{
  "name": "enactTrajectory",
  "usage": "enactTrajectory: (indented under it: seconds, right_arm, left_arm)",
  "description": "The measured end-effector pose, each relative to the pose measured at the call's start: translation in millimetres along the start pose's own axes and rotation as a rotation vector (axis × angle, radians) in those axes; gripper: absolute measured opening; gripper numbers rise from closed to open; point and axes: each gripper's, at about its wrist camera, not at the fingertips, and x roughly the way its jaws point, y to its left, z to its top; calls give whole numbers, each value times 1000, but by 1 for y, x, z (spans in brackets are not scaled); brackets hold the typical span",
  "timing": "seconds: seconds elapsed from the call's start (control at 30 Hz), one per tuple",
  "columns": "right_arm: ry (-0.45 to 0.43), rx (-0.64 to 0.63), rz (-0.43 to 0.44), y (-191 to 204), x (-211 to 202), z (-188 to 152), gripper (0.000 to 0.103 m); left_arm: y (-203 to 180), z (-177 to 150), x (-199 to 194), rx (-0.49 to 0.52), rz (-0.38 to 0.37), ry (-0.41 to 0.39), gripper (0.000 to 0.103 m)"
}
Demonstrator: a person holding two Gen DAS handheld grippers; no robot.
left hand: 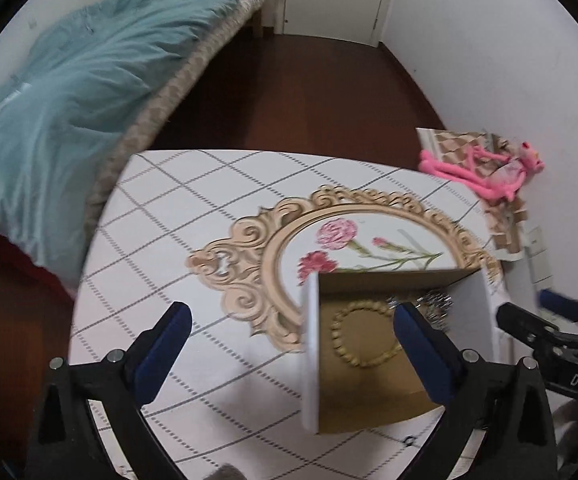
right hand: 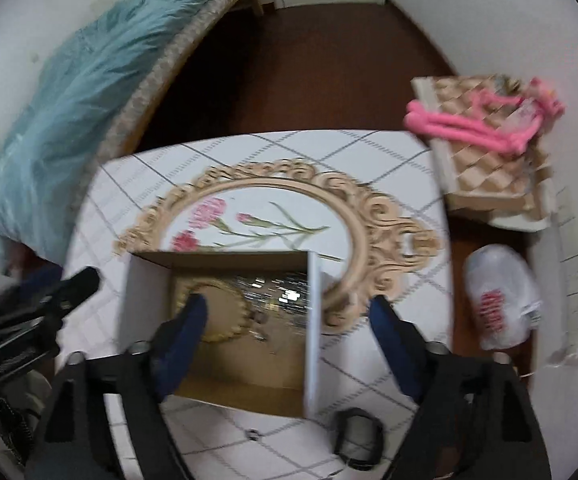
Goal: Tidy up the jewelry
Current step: 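Lower the black ring into the box with left while right releases the chain inside, then lift both open grippers out of the box and back away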
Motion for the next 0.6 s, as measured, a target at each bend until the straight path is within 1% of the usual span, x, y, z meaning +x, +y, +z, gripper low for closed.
enactTrajectory:
  seconds: [0.07, 0.13, 0.17, 0.23, 0.43, 0.6]
  right_arm:
    - [-7, -23, -70, 5, 0, -14, 96]
    - [-12, -38, -112, 7, 1, -25, 97]
    - [-14, -42, -127, 8, 2, -31, 100]
    - [-17, -35, -144, 7, 3, -41, 101]
    - [-29, -11, -154, 5, -2, -62, 101]
    - [-52, 10, -146, 4, -18, -76, 101]
  left_arm:
    - [-2, -9, -1, 17, 31, -16, 103]
    - [-6, -20, -4, 42, 71, -36, 103]
    - [-7, -25, -6, 52, 79, -43, 103]
    - [-9, -32, -10, 59, 81, -48, 103]
    - [-14, -46, -22, 59, 87, -54, 103]
    - [-15, -55, -38, 49, 94, -72, 103]
